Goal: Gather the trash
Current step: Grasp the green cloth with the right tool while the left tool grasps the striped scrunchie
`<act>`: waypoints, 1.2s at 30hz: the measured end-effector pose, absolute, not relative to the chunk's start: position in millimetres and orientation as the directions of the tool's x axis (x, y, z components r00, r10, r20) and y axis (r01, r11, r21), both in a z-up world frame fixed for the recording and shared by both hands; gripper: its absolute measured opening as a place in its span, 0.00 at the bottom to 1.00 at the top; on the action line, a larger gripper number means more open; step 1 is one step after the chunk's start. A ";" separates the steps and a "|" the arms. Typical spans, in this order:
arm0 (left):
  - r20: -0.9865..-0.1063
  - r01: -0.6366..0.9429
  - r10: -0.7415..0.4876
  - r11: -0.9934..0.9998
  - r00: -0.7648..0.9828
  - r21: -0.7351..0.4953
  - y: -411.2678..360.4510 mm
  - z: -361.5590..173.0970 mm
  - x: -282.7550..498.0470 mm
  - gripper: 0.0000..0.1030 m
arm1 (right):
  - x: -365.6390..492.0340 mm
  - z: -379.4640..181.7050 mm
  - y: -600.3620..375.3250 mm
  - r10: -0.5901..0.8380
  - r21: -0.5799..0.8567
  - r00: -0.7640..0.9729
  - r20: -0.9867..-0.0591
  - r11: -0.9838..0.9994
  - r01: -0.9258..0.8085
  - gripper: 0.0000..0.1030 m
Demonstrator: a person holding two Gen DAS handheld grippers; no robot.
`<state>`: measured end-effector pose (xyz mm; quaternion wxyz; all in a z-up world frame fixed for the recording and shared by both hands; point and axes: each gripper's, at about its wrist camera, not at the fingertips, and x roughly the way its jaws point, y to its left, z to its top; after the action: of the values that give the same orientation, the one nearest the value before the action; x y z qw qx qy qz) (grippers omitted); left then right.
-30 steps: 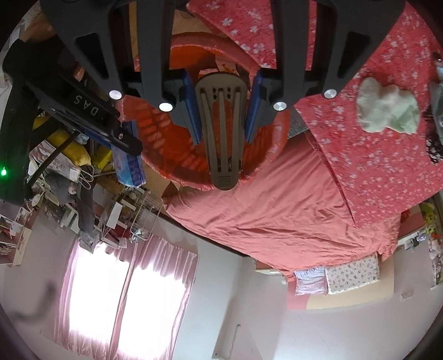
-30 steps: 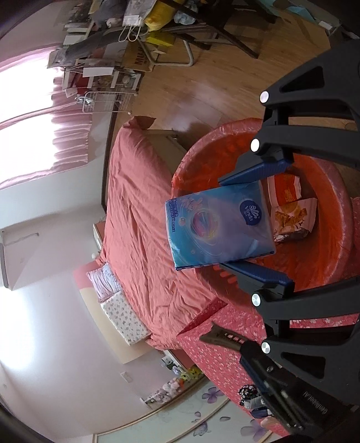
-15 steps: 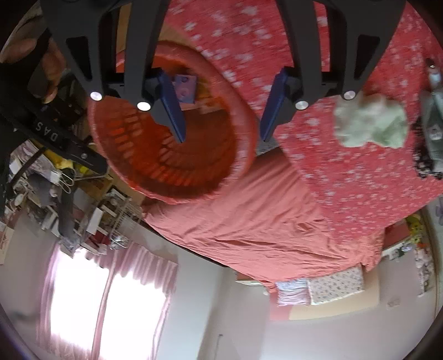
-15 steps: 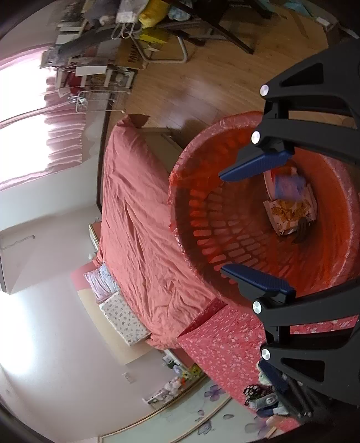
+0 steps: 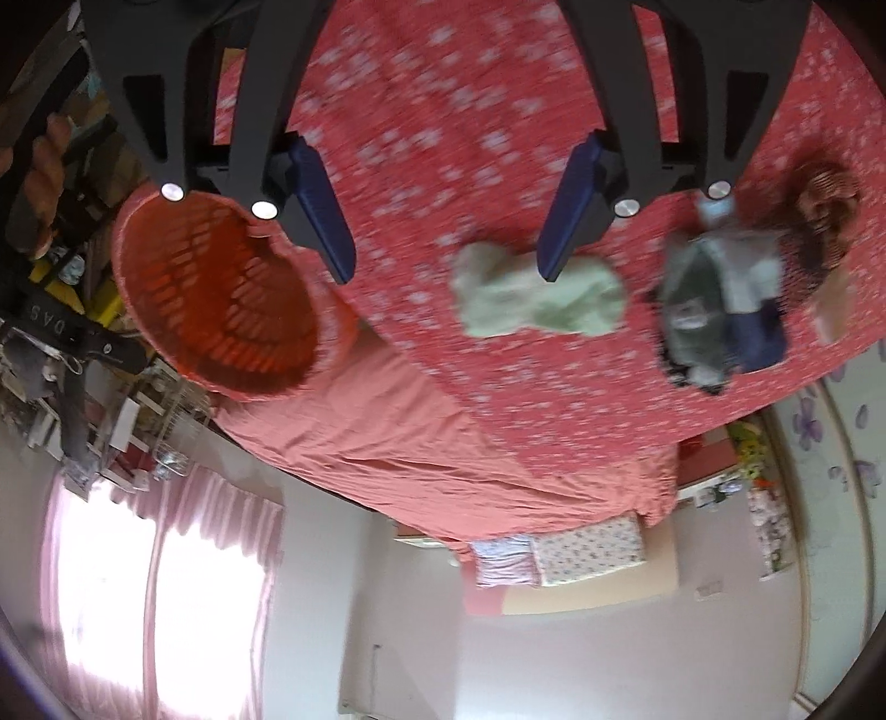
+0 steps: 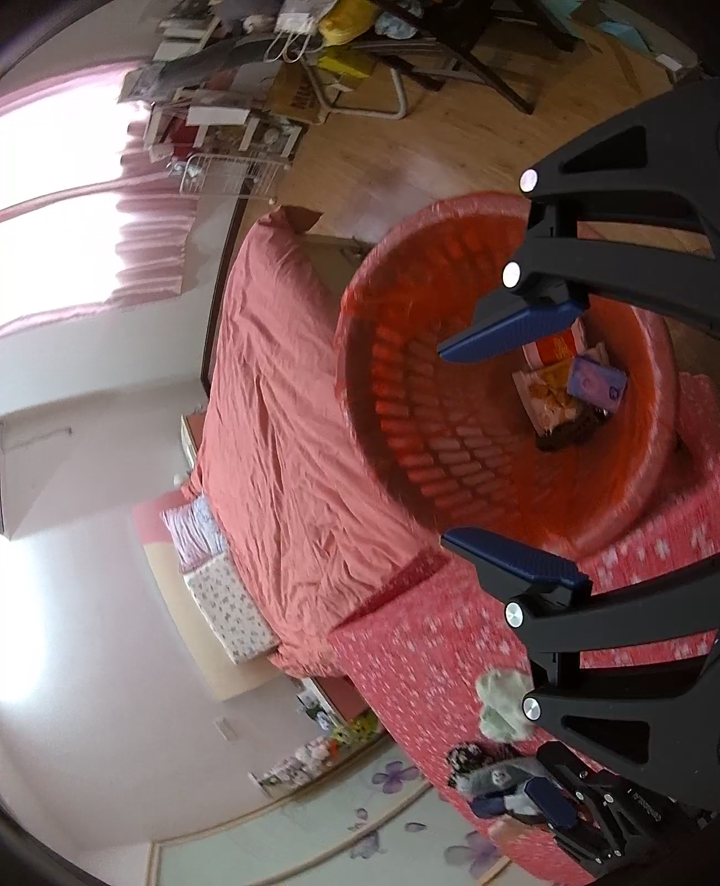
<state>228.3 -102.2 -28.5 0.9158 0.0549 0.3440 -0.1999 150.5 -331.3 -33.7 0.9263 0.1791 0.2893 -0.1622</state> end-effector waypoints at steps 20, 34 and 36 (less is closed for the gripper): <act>-0.655 0.016 -0.040 0.999 0.754 -0.043 101.0 -31.1 222.9 0.71 | 195.1 -43.7 -193.5 -0.048 0.116 0.760 -0.648 0.980 0.161 0.60; -0.694 -0.119 0.022 0.989 0.719 -0.092 176.7 -47.9 245.2 0.73 | 265.8 -69.9 -145.1 -0.065 0.057 0.704 -0.708 0.987 0.148 0.60; -0.700 -0.123 0.019 0.988 0.714 -0.099 180.7 -51.0 249.4 0.73 | 271.1 -73.7 -144.3 -0.081 0.045 0.693 -0.716 0.986 0.161 0.59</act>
<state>249.4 180.7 -51.0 0.9232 -0.0690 0.3762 0.0382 271.1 -144.3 -73.7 0.9187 0.0520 0.3860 -0.0659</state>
